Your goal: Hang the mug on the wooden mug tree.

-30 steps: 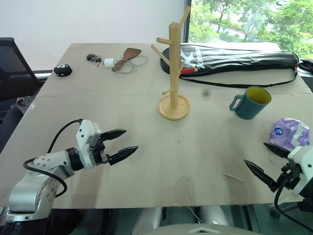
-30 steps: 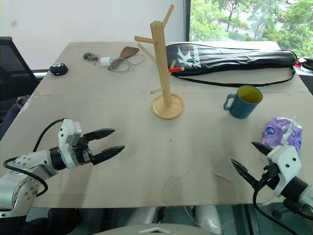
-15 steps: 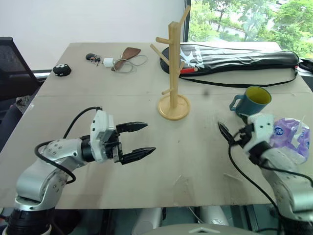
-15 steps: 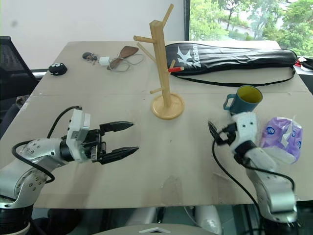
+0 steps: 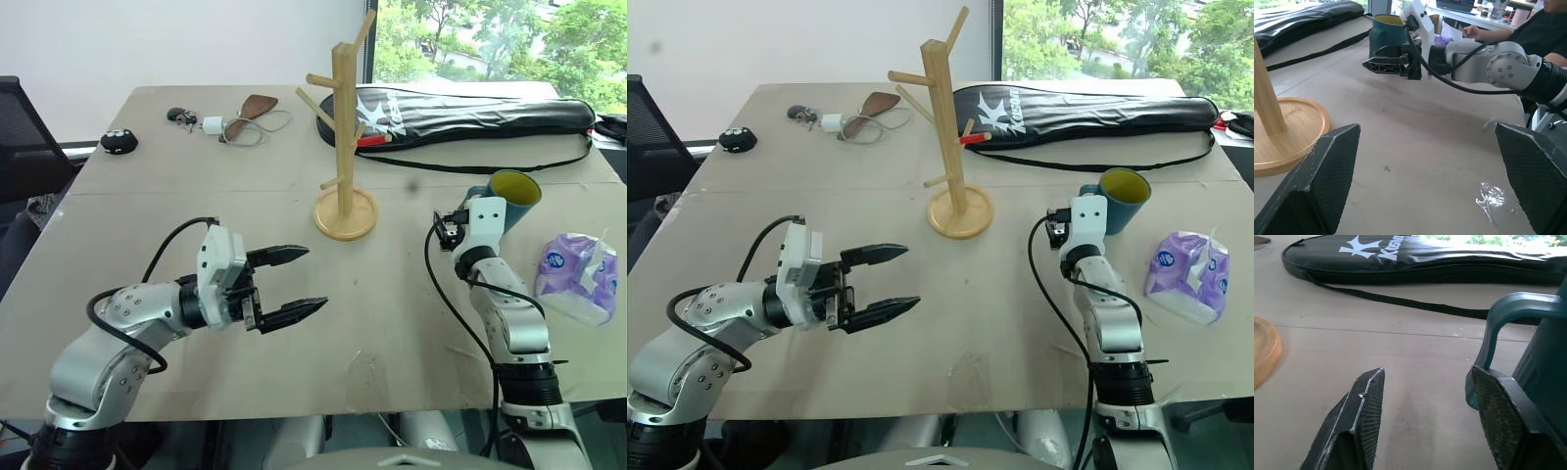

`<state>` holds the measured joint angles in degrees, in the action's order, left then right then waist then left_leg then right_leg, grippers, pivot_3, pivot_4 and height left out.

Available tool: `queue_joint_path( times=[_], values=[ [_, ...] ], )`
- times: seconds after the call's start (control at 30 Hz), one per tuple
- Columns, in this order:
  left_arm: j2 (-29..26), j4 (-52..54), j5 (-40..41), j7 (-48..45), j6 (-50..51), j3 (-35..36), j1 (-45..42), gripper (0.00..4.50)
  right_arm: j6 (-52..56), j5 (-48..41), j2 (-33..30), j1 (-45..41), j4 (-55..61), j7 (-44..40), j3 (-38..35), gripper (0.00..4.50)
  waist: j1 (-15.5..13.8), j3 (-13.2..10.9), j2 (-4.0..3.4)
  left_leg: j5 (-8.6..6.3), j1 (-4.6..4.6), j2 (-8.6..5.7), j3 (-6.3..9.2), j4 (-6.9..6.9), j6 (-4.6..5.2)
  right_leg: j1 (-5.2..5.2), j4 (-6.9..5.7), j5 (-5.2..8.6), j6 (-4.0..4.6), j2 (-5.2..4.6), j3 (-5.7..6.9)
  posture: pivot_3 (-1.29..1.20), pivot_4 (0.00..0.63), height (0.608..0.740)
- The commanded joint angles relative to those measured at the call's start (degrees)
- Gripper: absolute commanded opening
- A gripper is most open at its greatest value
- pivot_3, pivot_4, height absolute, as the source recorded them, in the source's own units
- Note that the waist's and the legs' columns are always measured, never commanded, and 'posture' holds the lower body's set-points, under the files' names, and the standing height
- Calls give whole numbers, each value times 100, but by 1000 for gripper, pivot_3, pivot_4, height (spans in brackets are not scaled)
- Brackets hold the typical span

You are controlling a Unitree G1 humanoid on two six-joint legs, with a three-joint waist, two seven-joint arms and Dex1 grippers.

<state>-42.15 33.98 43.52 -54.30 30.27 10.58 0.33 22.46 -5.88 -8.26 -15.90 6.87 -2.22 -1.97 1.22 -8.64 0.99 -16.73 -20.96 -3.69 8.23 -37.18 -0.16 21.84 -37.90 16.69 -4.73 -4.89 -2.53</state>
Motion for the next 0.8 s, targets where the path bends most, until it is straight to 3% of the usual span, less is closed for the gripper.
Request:
queue_joint_path(
  times=[0.03, 0.3, 0.8],
  values=[
    [-74, 447, 255, 275, 153, 152, -53, 4500, 96, -69, 99, 81, 536, 27, -60, 2679, 0, 0, 0, 0, 0, 0, 0, 0, 0, 0, 0, 0, 0, 0, 0, 0, 150, 738],
    [-69, 985, 578, 967, 618, -16, -323, 4500, 237, 73, 282, -80, 364, 477, -318, 2679, -4, 0, -2, 0, 0, -1, -1, -1, 0, -1, 0, 0, 0, 0, -1, 0, 150, 738],
    [-144, 1313, 694, 1317, 685, 64, -104, 4500, -262, 227, 508, -573, -582, 850, -397, 2679, 113, -1, -4, 0, 1, 0, -4, 1, 0, 0, 1, 0, 0, 2, -3, 0, 150, 738]
  ],
)
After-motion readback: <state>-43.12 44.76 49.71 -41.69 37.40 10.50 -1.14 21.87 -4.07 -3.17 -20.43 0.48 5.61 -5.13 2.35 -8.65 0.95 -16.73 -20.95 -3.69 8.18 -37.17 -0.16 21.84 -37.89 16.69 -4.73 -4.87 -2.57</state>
